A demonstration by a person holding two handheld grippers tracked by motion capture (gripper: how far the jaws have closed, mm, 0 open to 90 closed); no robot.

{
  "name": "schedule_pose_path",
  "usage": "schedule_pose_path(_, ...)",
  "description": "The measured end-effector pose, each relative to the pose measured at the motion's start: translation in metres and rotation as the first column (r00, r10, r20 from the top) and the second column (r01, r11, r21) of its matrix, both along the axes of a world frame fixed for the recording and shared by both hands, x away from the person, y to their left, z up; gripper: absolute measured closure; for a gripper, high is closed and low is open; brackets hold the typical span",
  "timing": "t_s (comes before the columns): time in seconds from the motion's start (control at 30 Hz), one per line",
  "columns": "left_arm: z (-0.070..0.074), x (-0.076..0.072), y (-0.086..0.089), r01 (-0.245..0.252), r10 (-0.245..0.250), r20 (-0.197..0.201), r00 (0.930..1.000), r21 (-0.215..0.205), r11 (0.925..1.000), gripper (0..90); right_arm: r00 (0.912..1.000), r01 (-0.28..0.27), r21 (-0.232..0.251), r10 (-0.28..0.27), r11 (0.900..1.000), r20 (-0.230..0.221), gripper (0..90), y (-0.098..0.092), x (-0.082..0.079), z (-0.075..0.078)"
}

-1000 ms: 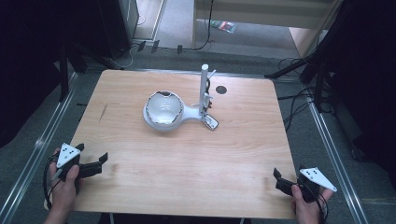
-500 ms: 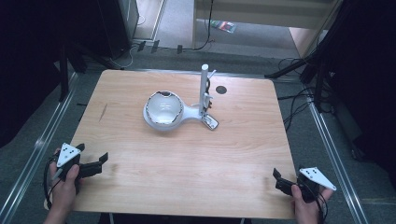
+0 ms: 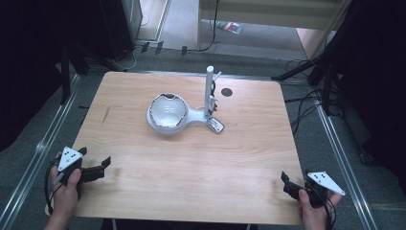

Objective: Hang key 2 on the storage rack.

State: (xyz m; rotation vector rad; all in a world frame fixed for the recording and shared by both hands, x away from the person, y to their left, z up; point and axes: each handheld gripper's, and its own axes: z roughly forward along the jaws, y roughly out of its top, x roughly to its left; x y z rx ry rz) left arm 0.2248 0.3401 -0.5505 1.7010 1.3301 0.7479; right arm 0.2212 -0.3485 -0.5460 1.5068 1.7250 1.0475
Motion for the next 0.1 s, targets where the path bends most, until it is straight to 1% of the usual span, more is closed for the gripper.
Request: schedule_pose_path(0.1, -0.0001, 0.0000, -0.0004, -0.003, 0.003, 0.003, 1.0000, 0.001, 1.0000, 3.3, 1.0000, -0.002, 0.006, 0.002, 1.000, -0.001, 8.8, -0.0004, 0.0002, 0.0000)
